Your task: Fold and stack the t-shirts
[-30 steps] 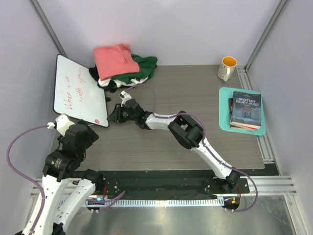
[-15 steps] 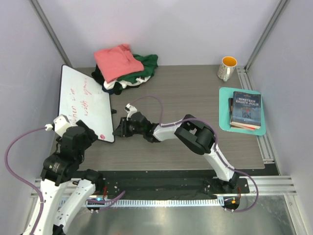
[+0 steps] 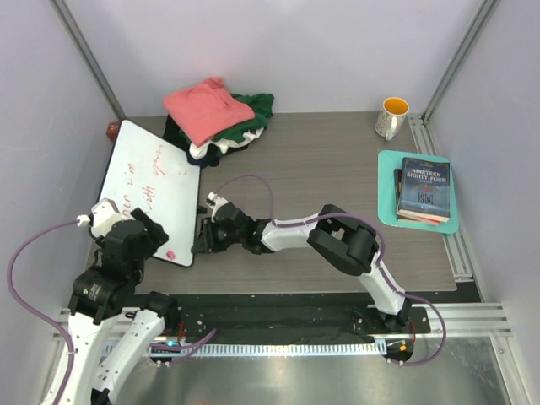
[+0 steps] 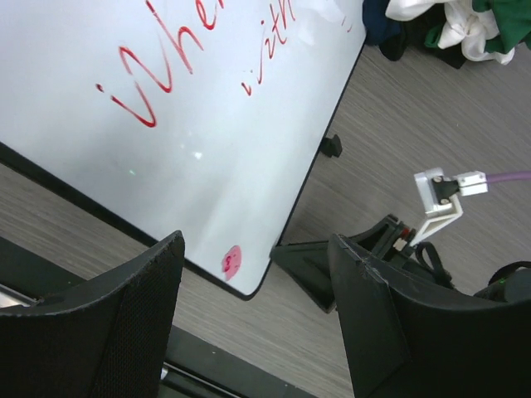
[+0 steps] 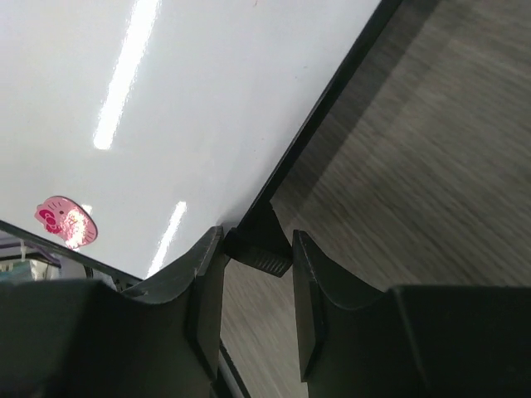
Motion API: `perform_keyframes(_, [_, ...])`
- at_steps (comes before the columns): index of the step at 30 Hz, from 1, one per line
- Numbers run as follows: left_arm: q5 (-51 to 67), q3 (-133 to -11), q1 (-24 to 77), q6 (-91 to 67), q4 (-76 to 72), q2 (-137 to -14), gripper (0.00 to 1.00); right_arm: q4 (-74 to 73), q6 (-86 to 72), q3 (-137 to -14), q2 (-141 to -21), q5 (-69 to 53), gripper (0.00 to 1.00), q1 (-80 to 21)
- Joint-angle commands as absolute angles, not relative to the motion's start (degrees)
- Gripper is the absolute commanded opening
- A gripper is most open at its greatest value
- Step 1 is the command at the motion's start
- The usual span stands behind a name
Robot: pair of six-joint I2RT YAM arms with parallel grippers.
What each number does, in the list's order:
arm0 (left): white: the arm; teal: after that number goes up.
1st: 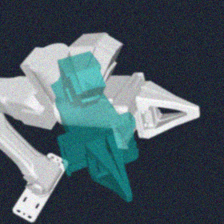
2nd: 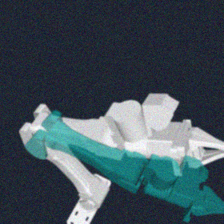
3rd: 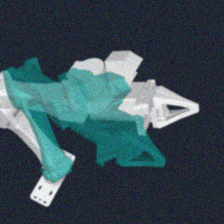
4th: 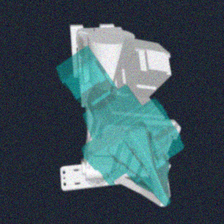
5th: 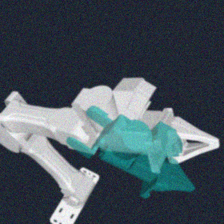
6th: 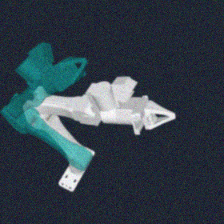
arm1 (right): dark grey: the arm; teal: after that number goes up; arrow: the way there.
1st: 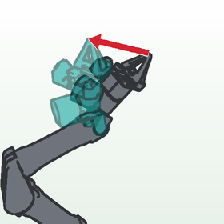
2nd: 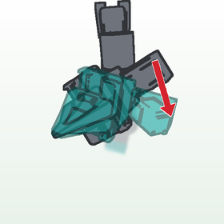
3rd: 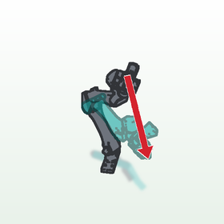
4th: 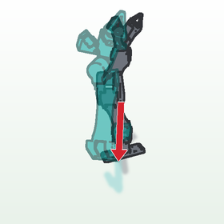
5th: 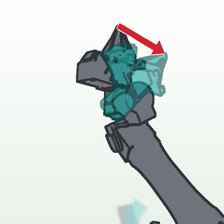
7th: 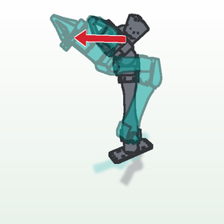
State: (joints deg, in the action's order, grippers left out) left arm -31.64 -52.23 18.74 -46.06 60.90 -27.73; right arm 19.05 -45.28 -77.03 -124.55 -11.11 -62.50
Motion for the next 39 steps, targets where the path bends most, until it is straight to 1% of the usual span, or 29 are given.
perform_keyframes(1, [-31.90, -52.82, 18.90, -45.70, 59.06, -27.16, 0.71, 11.43, -47.11, -83.22, -129.88, -16.69, 0.06, -65.74])
perform_keyframes(3, [-32.08, -52.73, 18.90, -45.79, 59.15, -26.54, 0.71, 9.59, -47.02, -87.16, -131.91, -17.49, 0.07, -66.00])
perform_keyframes(4, [-32.17, -52.73, 18.90, -45.88, 59.24, -26.28, 0.71, 9.15, -47.11, -88.41, -132.71, -18.97, 0.11, -66.01])
perform_keyframes(5, [-32.25, -52.65, 18.98, -45.88, 59.06, -25.84, 0.71, 7.92, -47.20, -89.81, -134.63, -19.59, 0.24, -66.01])
perform_keyframes(6, [-32.26, -52.56, 18.90, -45.88, 59.15, -25.67, 0.71, 7.56, -47.11, -92.09, -135.26, -20.47, 0.28, -66.01])
perform_keyframes(8, [-32.43, -52.47, 18.90, -45.88, 58.97, -25.31, 0.71, 7.47, -47.11, -93.07, -135.79, -21.01, 0.31, -66.01])
perform_keyframes(9, [-32.34, -52.47, 18.98, -45.88, 58.80, -25.40, 0.71, 7.38, -46.67, -92.90, -135.44, -20.83, 0.36, -66.01])
perform_keyframes(12, [-32.17, -52.30, 18.90, -45.88, 58.71, -25.66, 0.71, 7.38, -45.44, -91.33, -133.07, -19.78, 0.36, -66.01])
perform_keyframes(14, [-31.99, -52.21, 18.90, -45.88, 58.54, -25.75, 0.71, 6.42, -44.12, -90.53, -131.58, -19.16, 0.53, -66.01])
perform_keyframes(15, [-31.99, -52.12, 18.90, -45.88, 58.62, -25.84, 0.71, 6.24, -43.95, -89.48, -130.44, -19.33, 0.58, -66.01])
perform_keyframes(16, [-31.91, -52.12, 18.90, -45.88, 58.62, -25.75, 0.71, 6.15, -43.34, -89.04, -129.73, -19.68, 0.58, -66.09])
perform_keyframes(19, [-31.90, -52.03, 18.90, -45.88, 58.45, -25.32, 0.71, 5.80, -43.15, -86.23, -126.92, -18.02, 0.66, -66.09])
perform_keyframes(26, [-31.99, -51.94, 18.90, -45.88, 58.36, -25.22, 0.71, 3.00, -39.56, -78.40, -116.90, -8.62, 0.71, -66.18])
perform_keyframes(29, [-31.90, -51.86, 18.90, -45.88, 58.36, -25.40, 0.71, -1.21, -35.78, -77.26, -114.44, -5.02, 0.71, -65.92])
perform_keyframes(32, [-31.90, -51.94, 18.90, -45.88, 58.27, -25.23, 0.71, -1.49, -34.28, -76.03, -111.81, -3.78, 0.71, -64.43])
perform_keyframes(34, [-31.90, -51.86, 18.90, -45.88, 58.19, -25.14, 0.71, -2.54, -32.62, -76.55, -111.36, -3.60, 0.71, -63.11])
perform_keyframes(36, [-31.90, -51.77, 18.90, -45.88, 58.27, -24.96, 0.71, -5.17, -30.77, -80.23, -113.11, -2.64, 0.71, -60.65])
perform_keyframes(39, [-31.73, -51.86, 18.90, -45.79, 58.36, -25.22, 0.71, -10.88, -24.02, -86.73, -117.32, -2.47, 0.71, -57.31])
